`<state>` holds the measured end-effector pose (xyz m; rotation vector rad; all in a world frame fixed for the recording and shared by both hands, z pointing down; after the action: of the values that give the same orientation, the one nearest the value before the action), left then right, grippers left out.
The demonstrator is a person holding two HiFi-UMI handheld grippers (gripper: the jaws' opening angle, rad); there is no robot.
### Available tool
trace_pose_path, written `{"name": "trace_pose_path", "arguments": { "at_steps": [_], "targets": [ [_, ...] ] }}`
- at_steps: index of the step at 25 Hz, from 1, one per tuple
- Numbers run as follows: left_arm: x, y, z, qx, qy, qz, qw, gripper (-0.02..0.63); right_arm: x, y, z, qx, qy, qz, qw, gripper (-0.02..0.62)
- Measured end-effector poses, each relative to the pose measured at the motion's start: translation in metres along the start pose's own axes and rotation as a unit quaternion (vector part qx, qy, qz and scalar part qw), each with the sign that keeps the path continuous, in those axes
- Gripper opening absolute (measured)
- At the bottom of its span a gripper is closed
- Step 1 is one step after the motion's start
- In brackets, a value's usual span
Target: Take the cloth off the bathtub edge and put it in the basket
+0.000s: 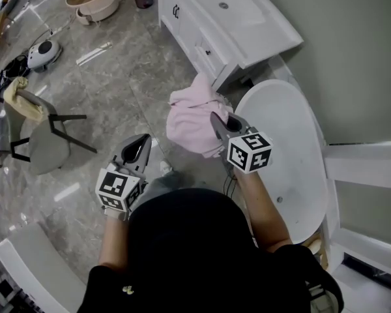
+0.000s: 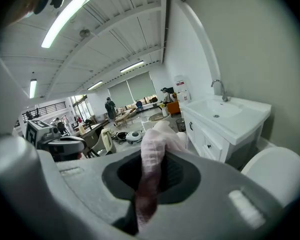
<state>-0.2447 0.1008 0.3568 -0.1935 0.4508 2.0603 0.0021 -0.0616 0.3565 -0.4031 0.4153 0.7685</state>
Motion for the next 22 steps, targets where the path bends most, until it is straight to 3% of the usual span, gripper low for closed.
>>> {"name": "trace_pose_path", "arguments": {
  "at_steps": [8,22],
  "targets": [
    [0.006,0.054,-0.005,0.013,0.001,0.004,0.9999,0.014,-0.049,0.026,-0.036,-0.010,-0.014,-0.006,1.000,0.040],
    [-0.034,0.069,-0.021,0.032,0.005,-0.028,0.9991,0.014,-0.107,-0.001,-0.049,0.000,0.027,-0.053,0.998,0.040]
  ]
}}
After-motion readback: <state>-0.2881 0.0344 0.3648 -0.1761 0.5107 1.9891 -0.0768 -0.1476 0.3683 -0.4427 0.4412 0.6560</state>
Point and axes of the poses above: the fingertips, and each gripper's own axes: x backward along the fingers, y to its left, z out of its underside, the point moved 9 cm from there along x, backward along the fingers, and after that the axes turned 10 degrees about z, right-handed, at the moved point
